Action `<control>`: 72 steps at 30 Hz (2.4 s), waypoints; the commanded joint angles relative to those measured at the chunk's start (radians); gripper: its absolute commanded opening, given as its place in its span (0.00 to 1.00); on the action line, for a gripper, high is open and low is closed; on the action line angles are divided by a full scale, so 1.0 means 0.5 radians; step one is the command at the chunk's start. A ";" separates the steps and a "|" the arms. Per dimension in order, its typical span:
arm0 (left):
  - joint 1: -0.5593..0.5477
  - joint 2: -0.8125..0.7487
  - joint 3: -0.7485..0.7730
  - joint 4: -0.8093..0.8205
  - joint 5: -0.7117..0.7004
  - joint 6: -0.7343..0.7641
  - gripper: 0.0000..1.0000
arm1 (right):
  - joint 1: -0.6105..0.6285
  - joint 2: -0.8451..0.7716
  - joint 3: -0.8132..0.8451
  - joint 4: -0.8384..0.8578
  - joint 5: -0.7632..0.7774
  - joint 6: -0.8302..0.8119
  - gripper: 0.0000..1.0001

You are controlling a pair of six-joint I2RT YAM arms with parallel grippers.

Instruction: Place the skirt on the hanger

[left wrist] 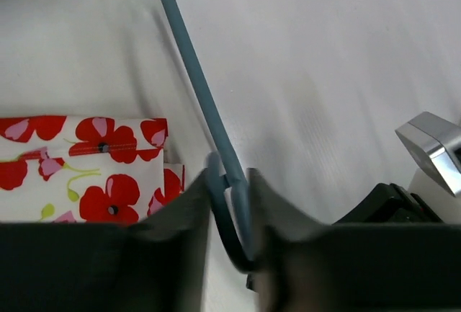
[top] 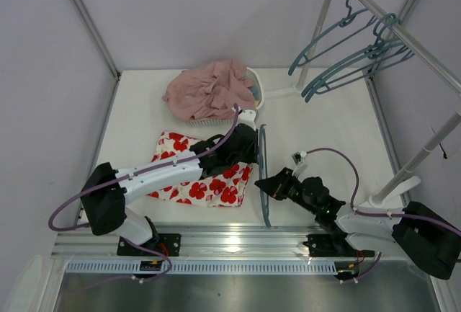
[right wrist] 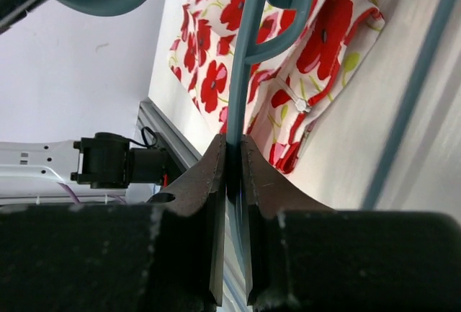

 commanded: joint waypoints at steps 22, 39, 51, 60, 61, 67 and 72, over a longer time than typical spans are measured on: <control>-0.007 -0.006 0.150 -0.415 -0.383 0.222 0.00 | -0.008 -0.712 0.515 -1.611 0.363 0.048 0.46; 0.097 -0.024 -0.047 -0.305 -0.184 -0.033 0.00 | -0.054 0.199 0.540 -0.732 0.038 -0.019 0.42; 0.119 -0.077 -0.133 -0.289 -0.196 -0.033 0.00 | 0.081 0.671 0.647 -0.348 0.078 0.045 0.42; 0.125 -0.092 -0.154 -0.308 -0.239 -0.023 0.00 | 0.115 0.874 0.751 -0.363 0.118 0.076 0.41; 0.128 -0.089 -0.151 -0.317 -0.242 -0.027 0.00 | 0.133 0.877 0.794 -0.448 0.136 0.082 0.42; 0.134 -0.074 -0.142 -0.341 -0.276 -0.054 0.00 | 0.207 0.865 0.895 -0.719 0.320 0.150 0.46; 0.131 -0.092 -0.169 -0.332 -0.282 -0.057 0.00 | 0.277 0.871 0.948 -0.934 0.489 0.223 0.47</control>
